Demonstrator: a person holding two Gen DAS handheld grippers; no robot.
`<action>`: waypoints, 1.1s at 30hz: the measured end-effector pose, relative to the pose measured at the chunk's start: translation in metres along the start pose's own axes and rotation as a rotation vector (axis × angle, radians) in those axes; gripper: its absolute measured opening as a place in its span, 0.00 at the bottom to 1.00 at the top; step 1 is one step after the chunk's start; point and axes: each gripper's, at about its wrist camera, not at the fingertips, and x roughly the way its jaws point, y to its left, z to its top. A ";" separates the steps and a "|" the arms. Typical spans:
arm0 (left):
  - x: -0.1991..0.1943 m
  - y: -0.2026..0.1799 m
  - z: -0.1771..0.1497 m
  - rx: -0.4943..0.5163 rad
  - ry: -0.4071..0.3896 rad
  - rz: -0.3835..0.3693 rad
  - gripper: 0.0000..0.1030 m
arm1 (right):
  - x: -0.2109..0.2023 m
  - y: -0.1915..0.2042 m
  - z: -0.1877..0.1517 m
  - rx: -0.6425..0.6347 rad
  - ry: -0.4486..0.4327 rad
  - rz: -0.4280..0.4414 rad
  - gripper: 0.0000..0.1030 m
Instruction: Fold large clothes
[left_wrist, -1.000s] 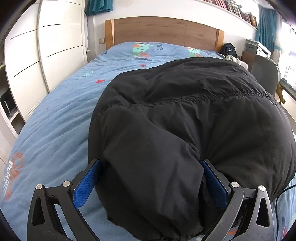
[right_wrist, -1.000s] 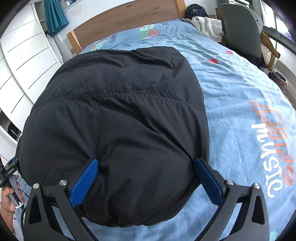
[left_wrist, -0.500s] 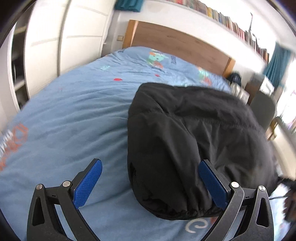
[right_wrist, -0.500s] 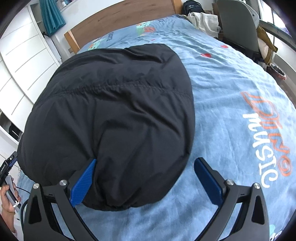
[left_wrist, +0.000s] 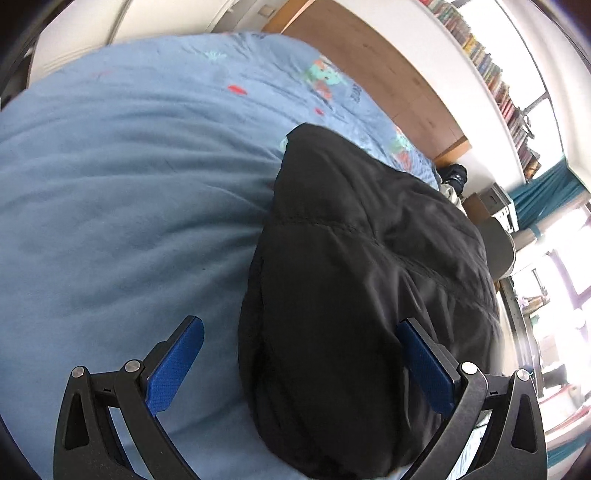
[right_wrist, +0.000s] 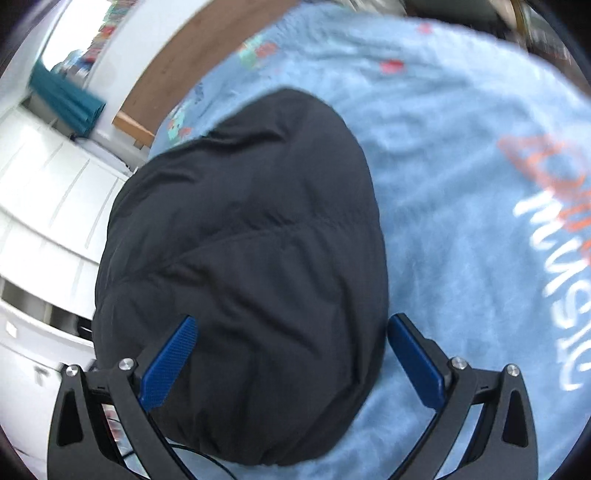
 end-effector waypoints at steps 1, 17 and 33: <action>0.008 0.003 0.002 -0.015 0.010 -0.019 0.99 | 0.007 -0.004 0.001 0.012 0.020 0.014 1.00; 0.051 0.025 -0.013 -0.133 0.159 -0.310 0.99 | 0.074 0.004 0.002 -0.045 0.151 0.294 1.00; 0.063 0.001 -0.025 -0.107 0.216 -0.372 0.72 | 0.085 0.023 -0.005 -0.088 0.096 0.318 0.96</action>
